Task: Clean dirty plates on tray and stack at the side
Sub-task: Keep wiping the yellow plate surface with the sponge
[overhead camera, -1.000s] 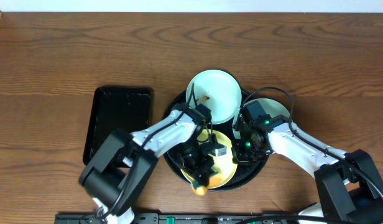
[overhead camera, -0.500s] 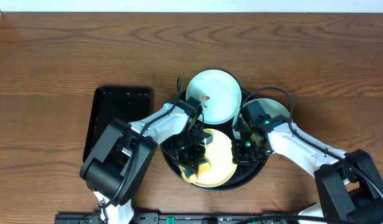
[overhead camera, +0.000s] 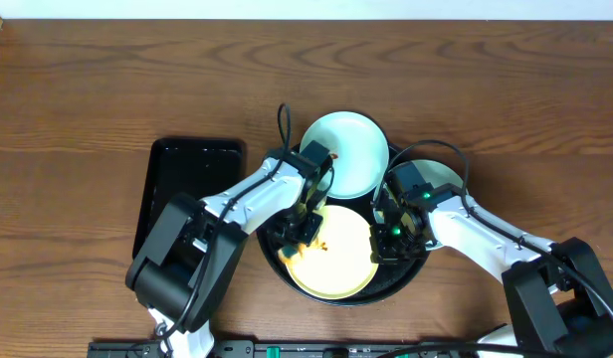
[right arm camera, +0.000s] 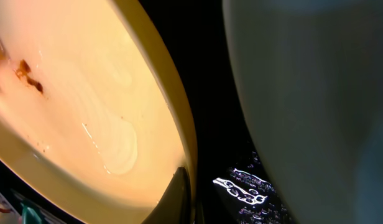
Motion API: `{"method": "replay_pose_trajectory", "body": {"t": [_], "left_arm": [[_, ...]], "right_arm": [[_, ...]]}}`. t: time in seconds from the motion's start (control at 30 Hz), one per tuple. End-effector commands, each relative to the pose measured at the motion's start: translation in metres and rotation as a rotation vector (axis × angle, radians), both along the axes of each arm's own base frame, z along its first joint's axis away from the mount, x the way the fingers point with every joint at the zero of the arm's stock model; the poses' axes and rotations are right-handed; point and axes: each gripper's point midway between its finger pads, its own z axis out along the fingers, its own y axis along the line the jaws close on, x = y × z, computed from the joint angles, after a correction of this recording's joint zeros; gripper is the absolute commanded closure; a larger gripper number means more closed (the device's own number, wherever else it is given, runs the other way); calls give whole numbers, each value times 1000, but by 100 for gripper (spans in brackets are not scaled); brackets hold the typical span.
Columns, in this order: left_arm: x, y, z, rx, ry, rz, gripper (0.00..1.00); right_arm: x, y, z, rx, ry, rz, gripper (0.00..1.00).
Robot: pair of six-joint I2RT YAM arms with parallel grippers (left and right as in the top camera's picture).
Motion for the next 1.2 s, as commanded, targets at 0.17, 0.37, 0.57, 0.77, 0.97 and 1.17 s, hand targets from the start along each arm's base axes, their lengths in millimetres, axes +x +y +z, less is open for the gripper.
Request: {"method": "replay_pose_trajectory", "body": {"t": [0.17,0.37,0.57,0.77,0.97,1.17], "left_arm": [[64,54,4,342,-320,47,93],[81,69,20,445,-431,123,93],[83,59,34,382,-443,160,93],[42,-5,50,-24,-222,95,93],[9,-61,90,-413,-74,19,93],[-14,-84,101,-573,76,31,93]], "right_arm": [[-11,-17,-14,-77,31,29,99],[-11,-17,-15,-79,30,29,99],[-11,-17,-15,-78,27,33,99],[-11,-17,-15,-77,25,33,99],[-11,-17,-15,-76,24,36,99],[-10,-17,-15,-75,21,36,99]]}}
